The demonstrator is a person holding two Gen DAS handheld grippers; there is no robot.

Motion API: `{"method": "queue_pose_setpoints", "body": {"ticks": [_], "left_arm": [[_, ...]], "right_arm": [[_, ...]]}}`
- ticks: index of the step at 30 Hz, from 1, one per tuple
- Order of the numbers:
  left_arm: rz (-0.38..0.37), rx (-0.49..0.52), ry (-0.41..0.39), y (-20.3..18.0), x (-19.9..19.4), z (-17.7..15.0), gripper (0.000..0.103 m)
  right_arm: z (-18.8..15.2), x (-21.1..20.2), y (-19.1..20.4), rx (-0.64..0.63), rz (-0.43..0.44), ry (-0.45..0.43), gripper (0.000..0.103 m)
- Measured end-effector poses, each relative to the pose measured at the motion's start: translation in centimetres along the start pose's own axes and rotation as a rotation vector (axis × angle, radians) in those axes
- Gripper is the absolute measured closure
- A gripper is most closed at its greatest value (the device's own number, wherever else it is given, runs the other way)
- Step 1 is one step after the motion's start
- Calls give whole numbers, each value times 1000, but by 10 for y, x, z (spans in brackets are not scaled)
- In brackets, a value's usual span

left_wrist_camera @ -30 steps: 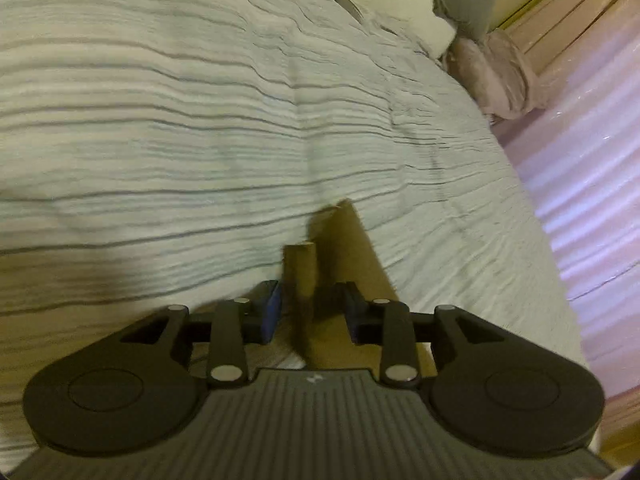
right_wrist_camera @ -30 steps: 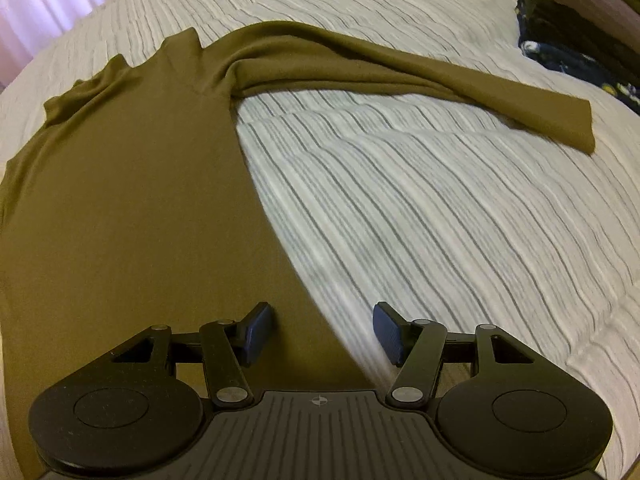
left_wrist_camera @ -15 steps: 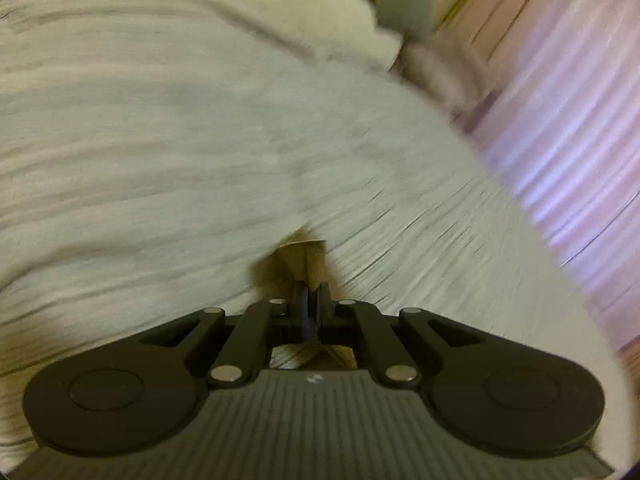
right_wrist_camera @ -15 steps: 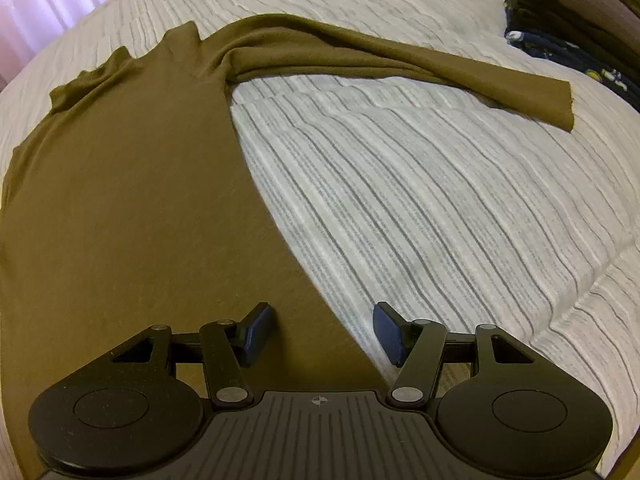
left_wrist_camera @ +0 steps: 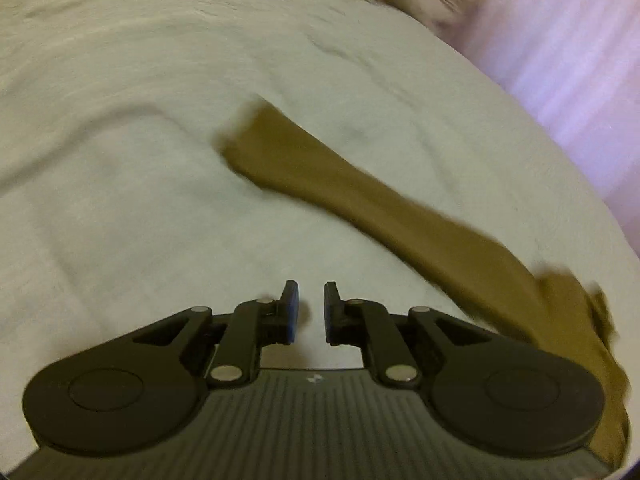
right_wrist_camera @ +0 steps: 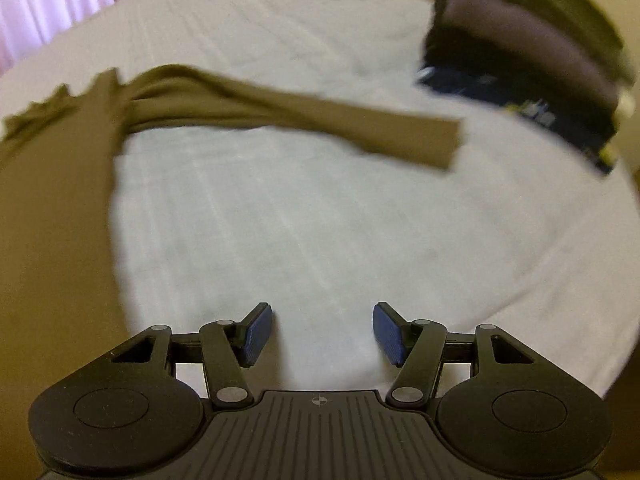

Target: Fold clothes

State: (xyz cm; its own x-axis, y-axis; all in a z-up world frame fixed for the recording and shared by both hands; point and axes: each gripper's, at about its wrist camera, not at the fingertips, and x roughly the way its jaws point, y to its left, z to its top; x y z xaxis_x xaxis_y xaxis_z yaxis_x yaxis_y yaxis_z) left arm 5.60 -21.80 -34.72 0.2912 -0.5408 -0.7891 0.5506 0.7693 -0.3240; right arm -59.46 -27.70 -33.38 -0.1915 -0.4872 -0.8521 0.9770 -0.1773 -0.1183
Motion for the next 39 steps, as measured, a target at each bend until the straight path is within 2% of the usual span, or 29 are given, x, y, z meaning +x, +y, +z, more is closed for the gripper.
{"method": "queue_pose_setpoints", "body": {"ticks": [4, 7, 9, 11, 12, 13, 14, 16, 17, 19, 22, 23, 24, 25, 26, 29, 32, 33, 34, 35, 39], "left_arm": [[-127, 37, 104, -63, -4, -49, 95], [-203, 78, 165, -112, -2, -87, 95], [-230, 127, 194, -141, 1, -106, 95], [-245, 170, 216, -165, 3, -122, 95], [-249, 186, 224, -175, 5, -128, 95], [-249, 195, 230, -182, 2, -135, 95], [-249, 201, 232, -188, 2, -138, 95], [-244, 215, 230, -197, 1, -142, 95], [-242, 221, 229, -202, 0, -144, 95], [-237, 221, 231, -209, 2, -145, 95], [-238, 203, 243, -217, 6, -150, 95], [-242, 201, 248, -221, 4, -152, 95], [-245, 200, 253, -224, 3, -154, 95], [-247, 209, 256, -227, 2, -156, 95], [-249, 218, 258, -230, 2, -158, 95], [-244, 243, 263, -233, 1, -162, 95], [-221, 226, 271, -228, 2, -162, 95], [-212, 216, 273, -226, 3, -162, 95], [-206, 198, 278, -223, 3, -162, 95], [-205, 187, 282, -222, 4, -162, 95], [-201, 156, 294, -219, 6, -164, 95]], "right_arm": [[15, 10, -19, -301, -97, -140, 43], [29, 30, -25, -516, -125, -206, 43], [37, 50, -29, -654, -131, -222, 43], [40, 75, -35, -803, -112, -188, 44], [40, 83, -38, -868, -99, -180, 51], [42, 89, -42, -930, -56, -159, 99], [50, 90, -48, -954, -5, -135, 103], [82, 81, -67, -826, 99, -132, 103], [103, 77, -82, -698, 149, -141, 103], [150, 72, -120, -364, 236, -167, 103], [191, 94, -181, 168, 297, -99, 103], [196, 104, -196, 298, 302, -52, 95], [193, 111, -204, 368, 294, -4, 82], [187, 116, -210, 422, 283, 34, 51], [179, 118, -215, 467, 280, 44, 32], [147, 118, -228, 605, 326, 49, 32], [115, 124, -240, 817, 454, 69, 32], [112, 128, -242, 857, 490, 71, 34], [112, 133, -244, 887, 520, 70, 44], [112, 137, -243, 911, 538, 70, 49], [121, 168, -239, 1011, 522, 57, 49]]}}
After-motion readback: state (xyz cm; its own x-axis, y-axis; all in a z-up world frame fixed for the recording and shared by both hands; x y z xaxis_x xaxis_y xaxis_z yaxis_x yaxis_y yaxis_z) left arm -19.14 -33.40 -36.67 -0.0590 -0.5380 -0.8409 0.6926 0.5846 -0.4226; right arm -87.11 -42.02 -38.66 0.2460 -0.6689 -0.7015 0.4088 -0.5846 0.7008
